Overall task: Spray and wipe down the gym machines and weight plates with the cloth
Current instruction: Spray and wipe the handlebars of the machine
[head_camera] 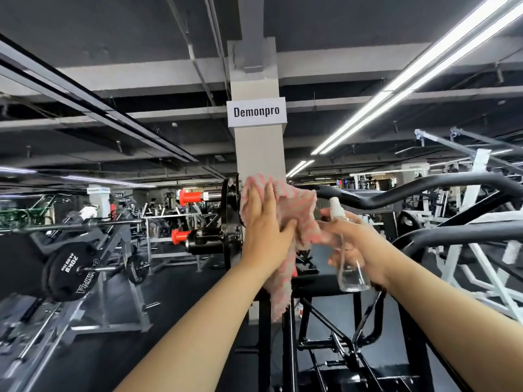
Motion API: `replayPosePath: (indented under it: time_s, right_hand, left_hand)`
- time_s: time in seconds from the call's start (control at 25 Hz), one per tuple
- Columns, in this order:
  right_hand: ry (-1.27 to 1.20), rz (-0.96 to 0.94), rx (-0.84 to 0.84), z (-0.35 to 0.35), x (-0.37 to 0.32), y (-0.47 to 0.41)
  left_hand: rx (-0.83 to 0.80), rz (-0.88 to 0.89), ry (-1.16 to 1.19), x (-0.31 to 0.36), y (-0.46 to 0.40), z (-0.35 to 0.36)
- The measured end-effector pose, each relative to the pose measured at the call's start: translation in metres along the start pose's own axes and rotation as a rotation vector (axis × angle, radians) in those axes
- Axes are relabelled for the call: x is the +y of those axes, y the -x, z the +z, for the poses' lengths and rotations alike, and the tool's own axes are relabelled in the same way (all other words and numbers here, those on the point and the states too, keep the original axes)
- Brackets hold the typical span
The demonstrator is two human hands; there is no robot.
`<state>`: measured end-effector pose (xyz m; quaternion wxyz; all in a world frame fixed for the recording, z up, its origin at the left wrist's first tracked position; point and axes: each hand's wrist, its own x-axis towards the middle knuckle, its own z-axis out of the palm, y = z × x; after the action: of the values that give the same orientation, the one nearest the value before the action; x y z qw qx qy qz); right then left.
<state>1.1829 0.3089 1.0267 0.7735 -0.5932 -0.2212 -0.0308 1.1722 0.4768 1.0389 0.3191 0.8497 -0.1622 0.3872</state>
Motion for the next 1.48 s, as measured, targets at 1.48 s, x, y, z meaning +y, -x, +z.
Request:
replayPosePath:
  time_s: [1.48]
  right_hand:
    - [1.323, -0.225, -0.276, -0.007, -0.056, -0.131]
  left_hand:
    - [-0.242, -0.027, -0.969, -0.029, -0.149, 0.018]
